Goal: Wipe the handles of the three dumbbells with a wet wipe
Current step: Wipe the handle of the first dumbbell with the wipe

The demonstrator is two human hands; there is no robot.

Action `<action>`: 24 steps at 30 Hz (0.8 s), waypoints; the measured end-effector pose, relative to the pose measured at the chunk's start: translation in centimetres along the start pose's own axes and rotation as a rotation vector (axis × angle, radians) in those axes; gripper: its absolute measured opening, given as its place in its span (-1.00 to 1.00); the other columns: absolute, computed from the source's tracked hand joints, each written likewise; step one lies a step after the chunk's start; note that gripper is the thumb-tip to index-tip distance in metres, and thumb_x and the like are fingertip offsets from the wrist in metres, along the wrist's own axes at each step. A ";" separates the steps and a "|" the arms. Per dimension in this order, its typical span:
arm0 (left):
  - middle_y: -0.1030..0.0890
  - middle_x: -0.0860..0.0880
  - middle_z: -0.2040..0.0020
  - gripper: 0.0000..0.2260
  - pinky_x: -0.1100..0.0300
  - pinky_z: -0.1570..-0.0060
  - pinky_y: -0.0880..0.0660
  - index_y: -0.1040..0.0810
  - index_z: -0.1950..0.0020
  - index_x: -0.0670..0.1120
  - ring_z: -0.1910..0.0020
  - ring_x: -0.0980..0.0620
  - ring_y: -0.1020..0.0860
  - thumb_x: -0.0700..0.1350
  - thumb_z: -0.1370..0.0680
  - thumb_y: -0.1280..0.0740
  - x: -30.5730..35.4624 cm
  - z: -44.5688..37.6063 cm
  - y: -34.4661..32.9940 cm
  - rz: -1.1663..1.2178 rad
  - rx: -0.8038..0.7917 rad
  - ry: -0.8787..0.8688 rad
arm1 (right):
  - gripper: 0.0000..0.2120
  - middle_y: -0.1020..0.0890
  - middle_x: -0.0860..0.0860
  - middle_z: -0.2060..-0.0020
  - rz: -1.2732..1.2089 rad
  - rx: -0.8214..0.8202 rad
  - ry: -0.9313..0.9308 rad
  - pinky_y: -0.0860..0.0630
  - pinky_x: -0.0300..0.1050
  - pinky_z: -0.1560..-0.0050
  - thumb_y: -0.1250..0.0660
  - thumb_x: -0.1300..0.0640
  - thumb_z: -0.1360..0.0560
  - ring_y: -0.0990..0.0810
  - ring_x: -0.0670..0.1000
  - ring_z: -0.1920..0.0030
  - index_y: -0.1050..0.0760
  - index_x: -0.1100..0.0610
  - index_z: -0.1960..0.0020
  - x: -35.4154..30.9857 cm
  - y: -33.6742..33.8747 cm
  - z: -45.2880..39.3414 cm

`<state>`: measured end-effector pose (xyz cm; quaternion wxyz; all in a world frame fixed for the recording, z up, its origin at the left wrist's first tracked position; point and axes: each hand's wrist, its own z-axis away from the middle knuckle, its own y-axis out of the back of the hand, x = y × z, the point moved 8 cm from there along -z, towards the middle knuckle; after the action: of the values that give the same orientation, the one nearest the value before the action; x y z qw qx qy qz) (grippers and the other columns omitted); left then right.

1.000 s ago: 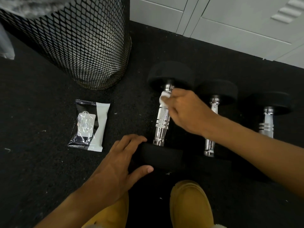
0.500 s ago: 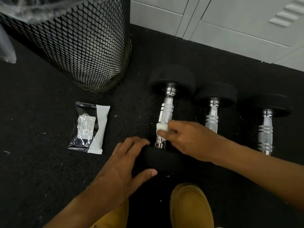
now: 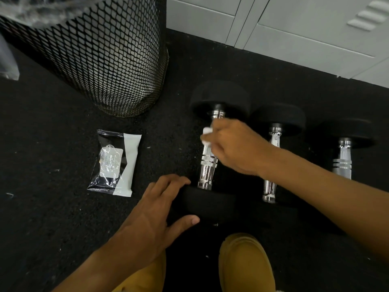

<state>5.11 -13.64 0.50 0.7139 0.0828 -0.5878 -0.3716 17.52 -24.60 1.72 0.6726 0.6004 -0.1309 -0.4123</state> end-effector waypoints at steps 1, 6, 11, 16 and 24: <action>-0.30 0.26 -0.25 -0.48 0.18 -0.19 -0.39 -0.23 -0.31 0.23 -0.21 0.13 -0.36 0.35 -0.40 -0.19 0.0 0.0 0.0 -0.003 -0.001 0.003 | -0.76 -0.50 0.09 0.15 -0.040 -0.074 0.068 -0.53 0.03 0.11 -0.17 0.17 -0.53 -0.53 0.09 0.14 -0.60 0.16 -0.04 -1.0 -0.7 0.9; -0.29 0.25 -0.24 -0.49 0.18 -0.18 -0.40 -0.23 -0.30 0.23 -0.19 0.13 -0.37 0.35 -0.40 -0.19 0.5 -0.1 -0.1 -0.009 0.006 -0.016 | -0.66 -0.43 -0.05 0.27 -0.329 -0.284 0.140 -0.19 -0.57 0.09 -0.26 0.29 -0.48 -0.31 -0.20 0.23 -0.57 0.05 -0.20 -3.0 -2.2 3.7; -0.31 0.21 -0.24 -0.47 0.29 -0.15 -0.34 -0.27 -0.31 0.20 -0.18 0.15 -0.35 0.35 -0.39 -0.19 0.8 -0.2 -0.2 -0.026 0.007 -0.016 | -0.67 -0.50 0.03 0.28 -0.157 -0.247 0.169 -0.44 -0.33 0.18 -0.17 0.18 -0.50 -0.51 -0.05 0.27 -0.56 0.11 -0.20 -2.2 -2.2 4.2; -0.30 0.24 -0.25 -0.47 0.28 -0.16 -0.34 -0.24 -0.31 0.22 -0.20 0.15 -0.35 0.39 -0.40 -0.15 0.4 -0.1 0.0 -0.023 0.004 -0.005 | -0.64 -0.51 0.18 0.21 0.075 0.061 -0.064 -0.57 0.12 0.40 -0.12 0.15 -0.53 -0.54 0.22 0.37 -0.47 0.23 -0.26 1.8 0.6 1.4; -0.28 0.27 -0.25 -0.48 0.27 -0.17 -0.35 -0.22 -0.30 0.24 -0.19 0.17 -0.34 0.36 -0.39 -0.17 0.1 -0.1 0.0 -0.017 -0.011 0.008 | -0.66 -0.56 0.11 0.29 -0.173 -0.062 0.122 -0.50 -0.13 0.24 -0.17 0.16 -0.49 -0.54 0.05 0.29 -0.58 0.21 -0.16 -1.5 -0.4 3.5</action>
<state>5.15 -13.76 0.60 0.7136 0.0852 -0.5821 -0.3805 14.11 -25.97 2.71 0.6595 0.6124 -0.0245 -0.4353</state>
